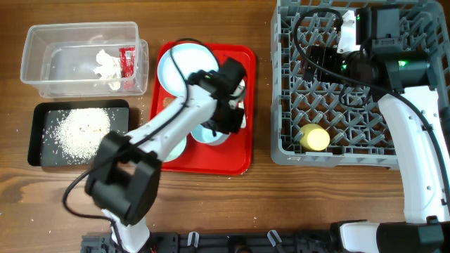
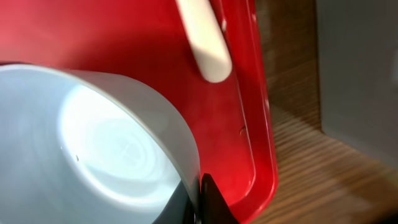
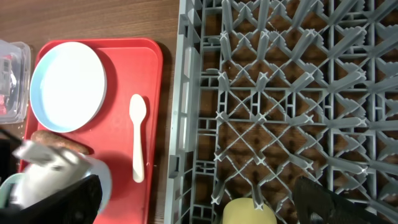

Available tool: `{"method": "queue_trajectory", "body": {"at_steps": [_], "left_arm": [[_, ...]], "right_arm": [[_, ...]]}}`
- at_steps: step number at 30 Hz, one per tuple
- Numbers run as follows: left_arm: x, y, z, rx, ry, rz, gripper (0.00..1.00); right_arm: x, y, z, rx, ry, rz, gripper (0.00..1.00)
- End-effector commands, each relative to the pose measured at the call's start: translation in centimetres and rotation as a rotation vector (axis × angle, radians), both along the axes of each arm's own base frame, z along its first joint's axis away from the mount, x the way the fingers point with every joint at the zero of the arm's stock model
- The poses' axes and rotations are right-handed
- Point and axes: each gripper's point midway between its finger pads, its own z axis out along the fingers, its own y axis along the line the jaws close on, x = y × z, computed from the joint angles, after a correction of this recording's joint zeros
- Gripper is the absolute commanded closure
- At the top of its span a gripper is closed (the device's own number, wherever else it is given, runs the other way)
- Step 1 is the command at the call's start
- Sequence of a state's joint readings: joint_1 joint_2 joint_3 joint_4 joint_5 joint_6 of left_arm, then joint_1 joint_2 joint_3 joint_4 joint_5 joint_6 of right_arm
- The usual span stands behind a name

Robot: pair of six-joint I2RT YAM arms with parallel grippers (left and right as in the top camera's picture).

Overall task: Sort waste into correct bins and load items into the dishwasher rack
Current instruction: 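Return the empty blue bowl to the red tray with the left gripper, then grasp the mint-green bowl with the food scrap using the left gripper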

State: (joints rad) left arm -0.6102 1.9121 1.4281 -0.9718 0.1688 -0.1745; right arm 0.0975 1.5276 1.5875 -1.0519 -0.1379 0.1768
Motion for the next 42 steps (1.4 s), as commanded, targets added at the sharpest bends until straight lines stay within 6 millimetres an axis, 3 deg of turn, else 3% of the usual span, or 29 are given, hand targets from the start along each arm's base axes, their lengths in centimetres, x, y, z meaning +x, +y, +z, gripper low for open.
{"method": "queue_trajectory", "body": {"at_steps": [1,3,6,8,11,14,16,19,20,23,37,42], "left_arm": [[-0.2,-0.4,-1.1,0.036,0.004,-0.004,0.96],[-0.5,-0.5,-1.7,0.046,0.016,-0.013,0.92],[-0.4,-0.7,-1.7,0.043,0.019,0.021,0.65],[0.3,-0.8,-0.9,0.028,0.005,0.058,0.59],[2.4,-0.4,2.2,-0.005,-0.037,0.141,0.55],[4.2,2.1,5.6,-0.007,-0.068,0.271,0.54],[4.8,4.5,6.8,0.013,-0.076,0.372,0.54],[5.2,9.7,7.7,0.082,-0.052,0.597,0.53],[5.1,11.3,7.6,0.101,-0.029,0.657,0.53],[5.0,13.3,6.4,0.123,0.007,0.736,0.53],[2.3,14.9,-0.2,0.208,0.062,0.81,0.54],[2.1,14.8,-1.4,0.2,0.059,0.838,0.54]], "right_arm": [[0.1,0.4,0.7,0.003,-0.025,0.028,0.0],[0.2,0.4,0.7,0.003,-0.026,0.027,0.0],[0.2,0.4,0.7,0.003,-0.026,0.027,0.0],[0.2,0.4,0.7,0.003,-0.027,0.027,0.0],[0.3,0.4,0.8,0.005,-0.031,0.026,0.0],[0.3,0.4,0.8,0.005,-0.032,0.026,0.0],[0.3,0.4,0.8,0.005,-0.034,0.026,0.0],[0.4,0.4,0.9,0.005,-0.038,0.026,0.0],[0.4,0.4,0.9,0.005,-0.039,0.026,0.0],[0.4,0.4,0.9,0.005,-0.04,0.026,0.0],[0.4,0.4,0.9,0.005,-0.038,0.027,0.0],[0.4,0.4,0.9,0.006,-0.038,0.026,0.0]]}}
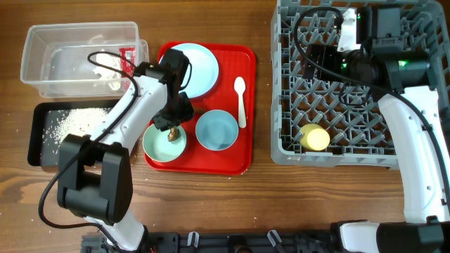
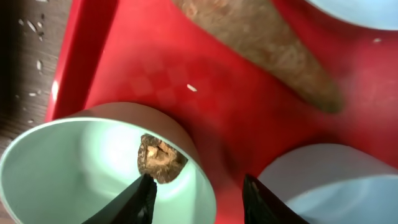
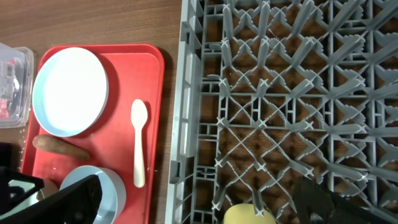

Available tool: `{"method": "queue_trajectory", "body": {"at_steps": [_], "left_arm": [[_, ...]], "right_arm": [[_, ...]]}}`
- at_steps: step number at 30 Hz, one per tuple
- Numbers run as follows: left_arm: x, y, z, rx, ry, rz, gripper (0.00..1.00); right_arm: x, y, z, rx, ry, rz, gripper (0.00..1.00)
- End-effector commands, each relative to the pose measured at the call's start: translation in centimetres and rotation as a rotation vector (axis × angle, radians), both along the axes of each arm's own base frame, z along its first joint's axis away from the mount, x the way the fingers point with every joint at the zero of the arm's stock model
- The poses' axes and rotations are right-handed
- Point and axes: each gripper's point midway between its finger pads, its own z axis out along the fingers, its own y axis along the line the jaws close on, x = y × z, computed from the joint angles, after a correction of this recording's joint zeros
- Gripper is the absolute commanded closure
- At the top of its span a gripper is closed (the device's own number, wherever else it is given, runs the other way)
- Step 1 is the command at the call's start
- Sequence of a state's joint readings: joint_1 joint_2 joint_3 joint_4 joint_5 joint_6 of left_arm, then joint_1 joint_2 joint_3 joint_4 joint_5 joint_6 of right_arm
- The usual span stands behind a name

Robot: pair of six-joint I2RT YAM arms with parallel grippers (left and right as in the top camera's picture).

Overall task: Sort waste into correct bins and load items into the dishwasher rack
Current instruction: 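Grasp the mint-green bowl with the food scrap using the left gripper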

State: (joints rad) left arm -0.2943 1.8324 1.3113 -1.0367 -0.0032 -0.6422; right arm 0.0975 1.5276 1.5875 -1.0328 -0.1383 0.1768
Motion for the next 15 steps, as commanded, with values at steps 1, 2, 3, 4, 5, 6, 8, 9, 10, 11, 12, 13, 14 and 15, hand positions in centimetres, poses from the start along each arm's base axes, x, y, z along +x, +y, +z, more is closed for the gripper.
{"method": "queue_trajectory", "body": {"at_steps": [1,2,3,4,5,6,8,9,10,11,12,13,14,15], "left_arm": [[-0.2,0.2,-0.9,0.014,-0.009,0.043,0.55],[-0.2,0.2,-1.1,0.013,-0.011,0.042,0.55],[-0.2,0.2,-1.2,0.013,-0.013,0.042,0.56],[-0.3,0.2,-1.4,0.013,-0.012,0.041,0.57],[-0.4,0.2,-1.5,0.013,-0.011,0.04,0.59],[-0.5,0.1,-1.6,0.014,-0.01,0.04,0.6],[-0.5,0.0,-1.9,0.013,-0.013,0.035,0.64],[-0.6,-0.1,-2.1,0.012,-0.016,0.032,0.66],[-0.6,-0.2,-2.3,0.011,-0.018,0.029,0.68],[-0.7,-0.2,-2.4,0.011,-0.018,0.027,0.71],[-0.7,-0.3,-2.4,0.011,-0.019,0.024,0.76],[-0.7,-0.3,-2.4,0.011,-0.02,0.023,0.82],[-0.6,-0.3,-2.4,0.01,-0.022,0.023,0.86],[-0.6,-0.3,-2.4,0.01,-0.022,0.024,0.89]], "right_arm": [[0.0,0.4,0.6,0.003,-0.019,0.026,0.0],[0.0,0.4,0.6,0.003,-0.019,0.026,0.0],[0.0,0.4,0.6,0.003,-0.019,0.026,0.0],[0.0,0.4,0.6,0.003,-0.019,0.026,0.0],[0.0,0.4,0.6,0.003,-0.018,0.026,0.0],[0.0,0.4,0.6,0.003,-0.018,0.026,0.0],[0.0,0.4,0.6,0.003,-0.017,0.026,0.0],[0.0,0.4,0.6,0.003,-0.017,0.026,0.0],[0.0,0.4,0.6,0.003,-0.017,0.026,0.0],[0.0,0.4,0.6,0.003,-0.017,0.026,0.0],[0.0,0.4,0.6,0.003,-0.017,0.026,0.0],[0.0,0.4,0.6,0.003,-0.017,0.026,0.0],[0.0,0.4,0.6,0.003,-0.018,0.026,0.0],[0.0,0.4,0.6,0.003,-0.018,0.026,0.0]]}}
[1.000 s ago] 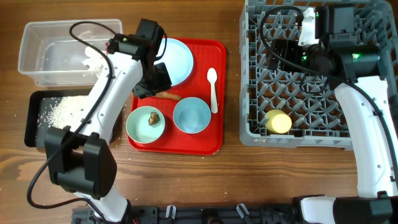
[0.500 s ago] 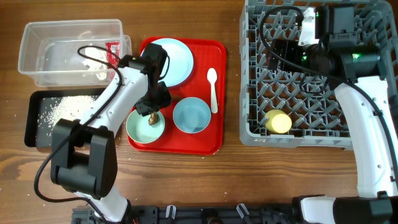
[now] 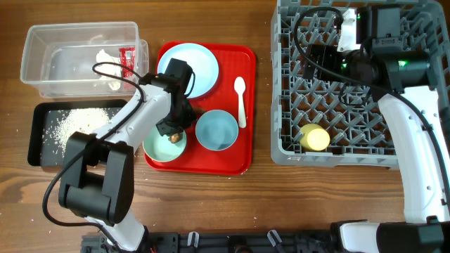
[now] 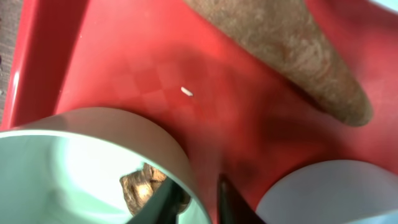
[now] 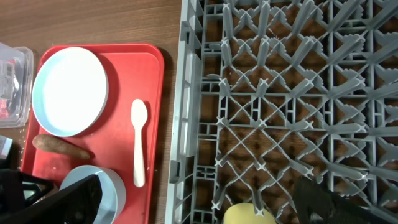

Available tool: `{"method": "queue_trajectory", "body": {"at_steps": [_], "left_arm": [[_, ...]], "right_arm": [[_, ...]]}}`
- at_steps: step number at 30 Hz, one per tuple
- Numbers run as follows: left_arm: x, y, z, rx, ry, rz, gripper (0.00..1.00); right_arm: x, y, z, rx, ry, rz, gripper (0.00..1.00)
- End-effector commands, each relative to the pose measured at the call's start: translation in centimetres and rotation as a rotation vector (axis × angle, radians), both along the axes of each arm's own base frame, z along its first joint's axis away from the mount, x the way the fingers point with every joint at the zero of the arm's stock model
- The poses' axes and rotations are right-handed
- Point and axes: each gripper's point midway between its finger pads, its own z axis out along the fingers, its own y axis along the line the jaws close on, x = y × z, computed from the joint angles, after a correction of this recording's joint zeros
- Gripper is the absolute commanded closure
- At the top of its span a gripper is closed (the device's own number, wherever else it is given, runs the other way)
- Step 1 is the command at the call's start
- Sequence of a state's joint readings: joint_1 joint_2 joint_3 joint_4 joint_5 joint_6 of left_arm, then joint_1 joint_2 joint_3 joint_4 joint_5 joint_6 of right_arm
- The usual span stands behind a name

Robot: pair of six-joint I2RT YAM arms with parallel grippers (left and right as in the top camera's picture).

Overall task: Sort waste into correct bins and load items into the dishwasher rack
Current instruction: 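Grasp the mint-green bowl with the food scrap using the left gripper, then carry the bowl left and tilt it over the black tray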

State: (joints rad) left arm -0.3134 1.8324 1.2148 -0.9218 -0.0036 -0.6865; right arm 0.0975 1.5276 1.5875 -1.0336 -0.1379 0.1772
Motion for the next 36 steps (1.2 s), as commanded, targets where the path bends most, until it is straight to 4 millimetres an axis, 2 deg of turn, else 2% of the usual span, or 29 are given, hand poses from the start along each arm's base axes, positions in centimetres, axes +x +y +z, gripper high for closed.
{"method": "queue_trajectory", "body": {"at_steps": [1,3,10,19,24,27,33,36], "left_arm": [[-0.1,0.2,-0.1,0.016,-0.004,0.0,0.92],[-0.2,0.3,-0.1,0.017,-0.002,0.0,0.96],[-1.1,0.6,0.5,0.031,0.042,-0.002,0.96],[1.1,-0.8,6.8,-0.031,-0.046,-0.057,0.96],[1.1,-1.3,8.2,-0.105,-0.067,-0.044,0.96],[1.2,-1.1,9.7,-0.169,-0.099,-0.04,0.96],[1.4,0.4,13.6,-0.293,-0.201,-0.043,0.96],[1.6,2.8,15.5,-0.317,-0.268,-0.006,0.96]], "right_arm": [[0.0,0.4,0.6,0.003,-0.018,0.027,0.01],[0.0,0.4,0.6,0.003,-0.018,0.026,0.0],[0.0,0.4,0.6,0.003,-0.019,0.026,0.0],[0.1,0.4,0.6,0.003,-0.022,0.026,0.0],[0.1,0.4,0.6,0.003,-0.022,0.027,0.0],[0.1,0.4,0.7,0.002,-0.024,0.028,0.0],[0.2,0.4,0.7,0.003,-0.026,0.028,0.0],[0.1,0.4,0.7,0.003,-0.026,0.028,0.0]]}}
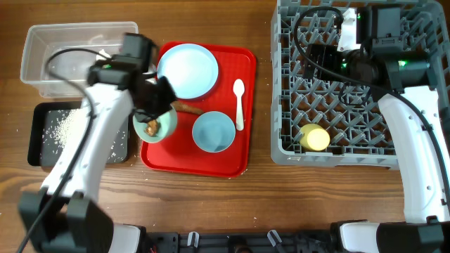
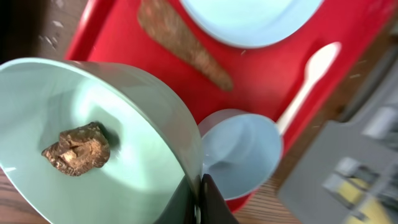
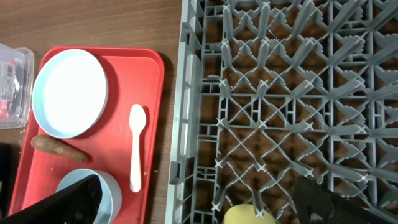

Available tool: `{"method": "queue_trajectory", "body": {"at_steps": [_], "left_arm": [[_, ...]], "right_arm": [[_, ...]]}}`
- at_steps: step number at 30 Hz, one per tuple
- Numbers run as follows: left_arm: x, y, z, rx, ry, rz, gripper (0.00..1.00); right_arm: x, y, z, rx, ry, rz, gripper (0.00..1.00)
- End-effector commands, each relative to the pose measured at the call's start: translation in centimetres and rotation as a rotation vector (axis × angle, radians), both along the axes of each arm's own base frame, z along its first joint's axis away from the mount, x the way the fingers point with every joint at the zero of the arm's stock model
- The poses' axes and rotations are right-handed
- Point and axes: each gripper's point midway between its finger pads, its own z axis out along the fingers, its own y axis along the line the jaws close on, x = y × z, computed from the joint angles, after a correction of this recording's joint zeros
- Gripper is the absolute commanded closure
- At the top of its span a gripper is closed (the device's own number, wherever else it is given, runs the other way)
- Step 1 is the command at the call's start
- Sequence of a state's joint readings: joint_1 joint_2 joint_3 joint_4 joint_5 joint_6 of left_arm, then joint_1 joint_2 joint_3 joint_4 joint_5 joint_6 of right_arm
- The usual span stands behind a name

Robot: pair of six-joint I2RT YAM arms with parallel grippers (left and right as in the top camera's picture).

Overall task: Sort waste into correct bins and load items into the dishwasher rack
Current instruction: 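Carry the bowl left and tilt it over the black tray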

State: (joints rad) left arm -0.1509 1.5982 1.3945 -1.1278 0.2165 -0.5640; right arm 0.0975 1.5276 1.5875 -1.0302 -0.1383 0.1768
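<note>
My left gripper point(image 2: 200, 188) is shut on the rim of a pale green bowl point(image 2: 93, 155), which hangs tilted over the left edge of the red tray point(image 1: 232, 165). A brown food lump point(image 2: 76, 149) lies inside the bowl point(image 1: 155, 124). On the tray are a light blue plate point(image 1: 188, 70), a light blue bowl point(image 1: 213, 131), a white spoon point(image 1: 238, 104) and a long brown food piece point(image 2: 183, 43). My right gripper point(image 3: 193, 186) hangs open over the grey dishwasher rack point(image 1: 285, 151), which holds a yellow cup point(image 1: 314, 138).
A clear plastic bin point(image 1: 42, 81) with wrappers stands at the back left. In front of it lies a black tray point(image 1: 39, 154) with white rice. Bare wooden table lies between the red tray and the rack.
My left gripper, then at the rim of the green bowl standing on the tray, now holds that bowl raised and further left, over the tray's left edge. The right arm has not moved.
First my left gripper was shut on the rim of the light blue bowl at the tray's right side. Then that bowl stood on the tray and the gripper was open over the green bowl, then astride its rim. Now it holds the green bowl up.
</note>
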Motion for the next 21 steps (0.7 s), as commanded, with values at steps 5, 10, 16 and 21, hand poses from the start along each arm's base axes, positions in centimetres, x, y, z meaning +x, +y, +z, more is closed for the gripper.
{"method": "queue_trajectory", "body": {"at_steps": [5,10,16,21], "left_arm": [[0.9,5.5,4.4,-0.111,-0.152,0.057,0.96],[0.9,9.6,4.7,-0.151,-0.179,0.127,0.96],[0.8,13.6,4.8,-0.219,-0.229,0.174,0.96],[1.1,16.1,4.7,-0.318,-0.279,0.208,0.96]], "right_arm": [[0.1,0.4,0.6,0.002,-0.021,0.027,0.0],[0.1,0.4,0.6,0.002,-0.022,0.027,0.0],[0.0,0.4,0.6,0.002,-0.021,0.027,0.0],[0.0,0.4,0.6,0.002,-0.019,0.027,0.0]]}}
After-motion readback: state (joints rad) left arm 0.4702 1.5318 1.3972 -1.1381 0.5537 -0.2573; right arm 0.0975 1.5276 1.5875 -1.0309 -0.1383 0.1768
